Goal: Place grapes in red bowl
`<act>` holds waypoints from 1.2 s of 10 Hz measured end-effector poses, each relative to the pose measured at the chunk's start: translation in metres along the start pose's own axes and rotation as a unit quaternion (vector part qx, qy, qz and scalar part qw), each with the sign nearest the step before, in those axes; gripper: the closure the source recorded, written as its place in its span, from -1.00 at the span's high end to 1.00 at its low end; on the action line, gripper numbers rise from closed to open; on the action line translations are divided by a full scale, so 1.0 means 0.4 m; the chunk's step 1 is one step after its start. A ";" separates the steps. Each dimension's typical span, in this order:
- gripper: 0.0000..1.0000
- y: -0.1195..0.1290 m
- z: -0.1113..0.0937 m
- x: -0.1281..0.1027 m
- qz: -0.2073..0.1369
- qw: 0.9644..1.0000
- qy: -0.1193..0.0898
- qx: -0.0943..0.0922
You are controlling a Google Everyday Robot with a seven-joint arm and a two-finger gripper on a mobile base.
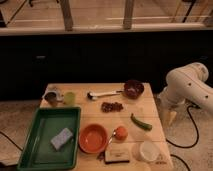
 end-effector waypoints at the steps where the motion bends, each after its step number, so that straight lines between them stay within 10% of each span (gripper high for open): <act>1: 0.60 -0.012 0.006 -0.016 -0.006 1.000 0.001 0.005; 12: 0.60 -0.137 0.065 -0.259 -0.070 0.997 -0.017 0.035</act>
